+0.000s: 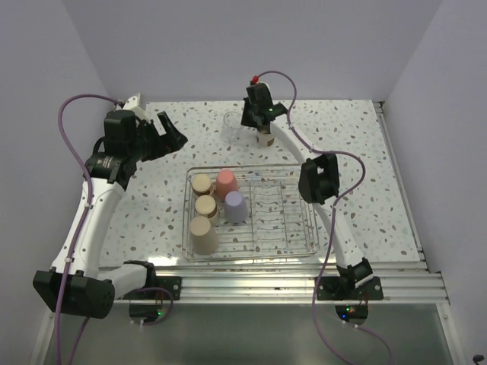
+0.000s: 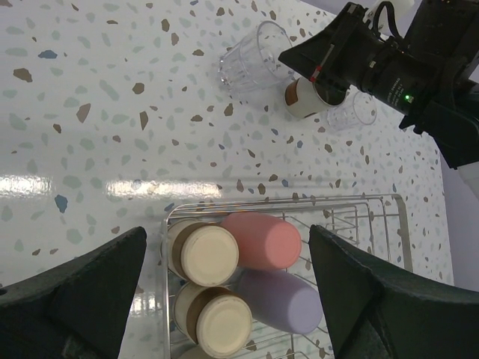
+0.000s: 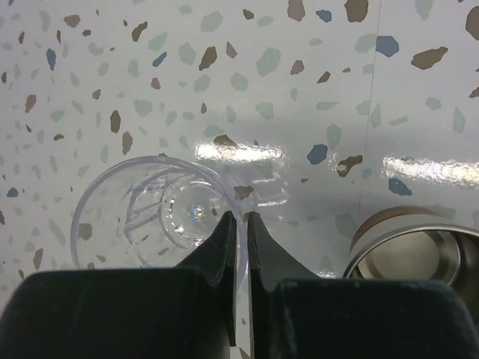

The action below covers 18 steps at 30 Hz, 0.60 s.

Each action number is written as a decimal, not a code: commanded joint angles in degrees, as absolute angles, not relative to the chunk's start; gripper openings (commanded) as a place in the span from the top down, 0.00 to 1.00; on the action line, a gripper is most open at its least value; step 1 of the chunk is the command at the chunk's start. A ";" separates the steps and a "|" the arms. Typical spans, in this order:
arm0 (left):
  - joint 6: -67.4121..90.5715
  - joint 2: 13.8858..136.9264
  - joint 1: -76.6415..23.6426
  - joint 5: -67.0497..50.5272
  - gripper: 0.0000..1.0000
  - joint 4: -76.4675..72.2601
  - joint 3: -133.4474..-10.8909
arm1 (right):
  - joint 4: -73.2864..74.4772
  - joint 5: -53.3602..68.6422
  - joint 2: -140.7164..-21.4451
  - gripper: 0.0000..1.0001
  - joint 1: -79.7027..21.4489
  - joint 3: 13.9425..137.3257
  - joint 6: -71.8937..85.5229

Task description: Load the cups into the dish rack

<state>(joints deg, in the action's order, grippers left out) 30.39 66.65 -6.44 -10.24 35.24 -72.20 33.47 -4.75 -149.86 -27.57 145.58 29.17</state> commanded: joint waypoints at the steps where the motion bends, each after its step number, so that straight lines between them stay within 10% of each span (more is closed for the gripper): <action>1: 29.27 66.71 -6.24 -10.02 0.07 33.31 -74.18 | 27.61 -2.56 -143.01 1.00 -27.42 146.16 33.12; 18: 30.40 60.65 -6.24 -31.96 0.00 15.75 -69.88 | 5.47 24.23 -106.12 1.00 -26.28 108.22 56.67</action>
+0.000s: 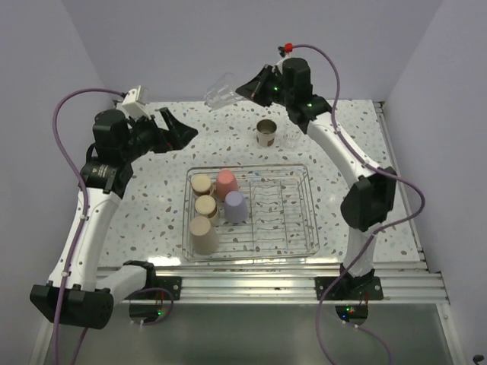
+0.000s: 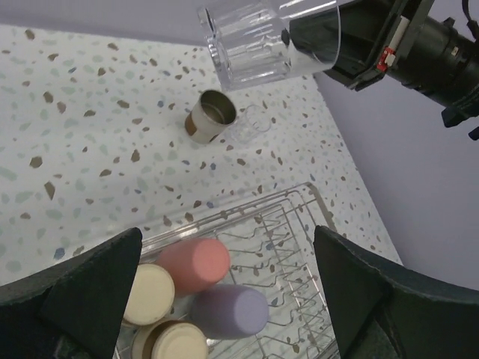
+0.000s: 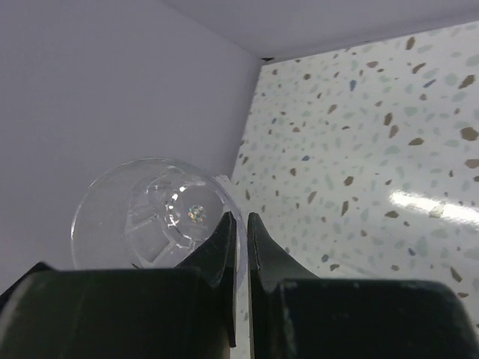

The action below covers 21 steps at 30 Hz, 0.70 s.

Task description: Load the cups into the dish rack

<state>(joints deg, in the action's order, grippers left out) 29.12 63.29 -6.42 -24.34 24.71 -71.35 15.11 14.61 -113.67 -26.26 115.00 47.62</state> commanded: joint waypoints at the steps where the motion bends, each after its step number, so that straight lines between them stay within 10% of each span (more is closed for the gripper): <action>1: 30.93 59.77 -6.24 -33.56 0.00 13.99 -68.22 | 2.49 24.69 -104.08 1.00 -26.28 103.15 59.82; 21: 52.38 55.55 -7.03 -48.26 0.00 -24.87 -48.79 | -3.78 27.07 -77.79 1.00 -27.33 75.68 74.44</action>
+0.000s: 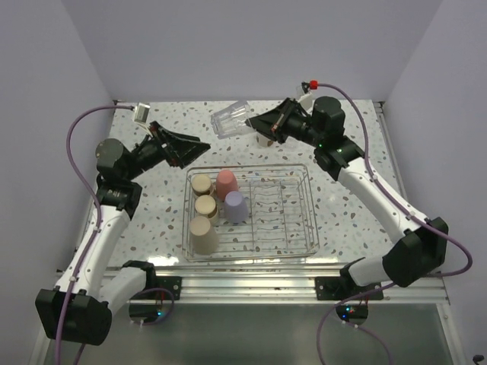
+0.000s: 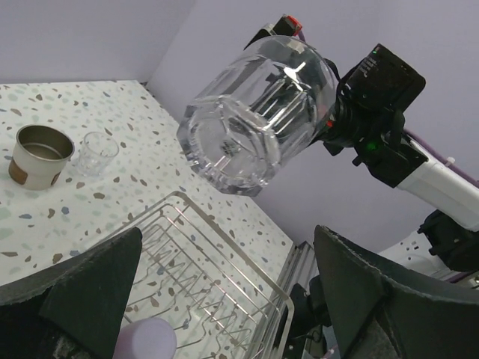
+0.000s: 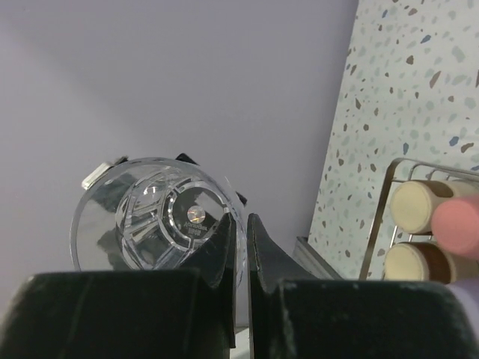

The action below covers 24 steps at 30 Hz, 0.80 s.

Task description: Load the cups into the dish rack

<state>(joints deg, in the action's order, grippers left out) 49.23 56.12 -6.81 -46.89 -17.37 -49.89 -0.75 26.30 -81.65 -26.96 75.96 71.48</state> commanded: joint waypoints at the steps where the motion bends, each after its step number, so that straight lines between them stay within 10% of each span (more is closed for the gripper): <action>1: 54.38 55.81 -7.12 -48.25 0.00 -28.01 -48.17 | -3.69 27.07 -77.52 1.00 -27.51 75.50 74.44; 24: 68.64 61.08 -8.17 -49.66 0.06 -52.29 -43.94 | -5.36 26.19 -81.65 1.00 -35.24 77.78 75.15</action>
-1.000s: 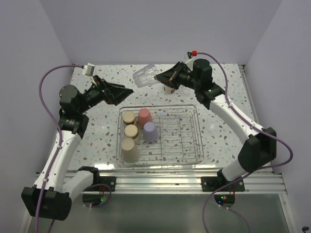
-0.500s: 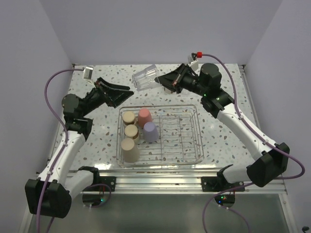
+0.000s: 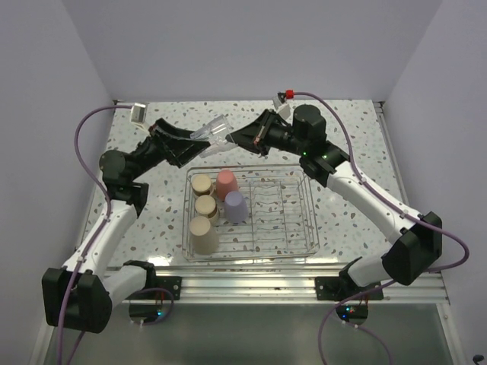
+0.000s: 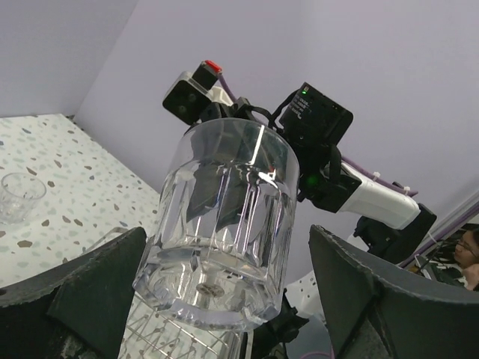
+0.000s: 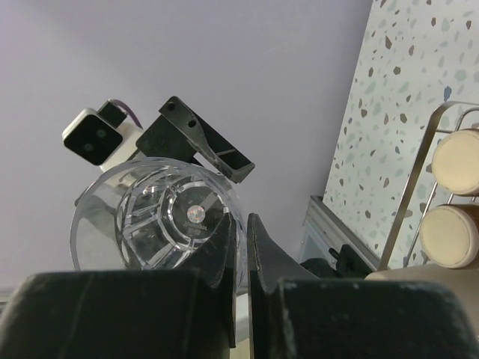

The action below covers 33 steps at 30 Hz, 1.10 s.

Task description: Load the cups into the dish rack

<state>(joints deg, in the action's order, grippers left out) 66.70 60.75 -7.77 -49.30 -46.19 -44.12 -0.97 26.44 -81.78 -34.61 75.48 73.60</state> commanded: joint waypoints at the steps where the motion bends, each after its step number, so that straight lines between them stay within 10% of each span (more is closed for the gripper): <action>1: 69.43 61.26 -8.17 -49.66 0.08 -53.34 -44.03 | -5.45 26.10 -81.82 1.00 -35.24 77.78 75.23; 8: 70.66 62.31 -8.35 -50.97 0.31 -54.58 -45.26 | -8.78 25.75 -83.84 1.00 -35.33 78.22 76.81; 19: 71.46 63.10 -8.53 -52.56 0.10 -54.84 -46.14 | -12.83 26.37 -87.36 1.00 -35.33 78.75 79.10; 23: 71.54 63.63 -8.53 -52.47 0.37 -54.84 -46.58 | -13.71 26.37 -87.98 1.00 -35.25 78.84 79.45; 28: 70.84 64.16 -8.53 -51.95 0.95 -53.09 -47.55 | -13.80 26.89 -89.03 1.00 -35.25 79.01 79.37; 33: 61.57 63.81 -8.53 -50.63 1.00 -37.51 -52.55 | -3.54 27.69 -88.86 0.91 -35.07 81.81 72.53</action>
<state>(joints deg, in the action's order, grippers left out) 68.49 64.64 -7.35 -48.05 -45.39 -46.68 -8.54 29.08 -88.53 -34.79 77.49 76.99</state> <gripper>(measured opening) 0.732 0.058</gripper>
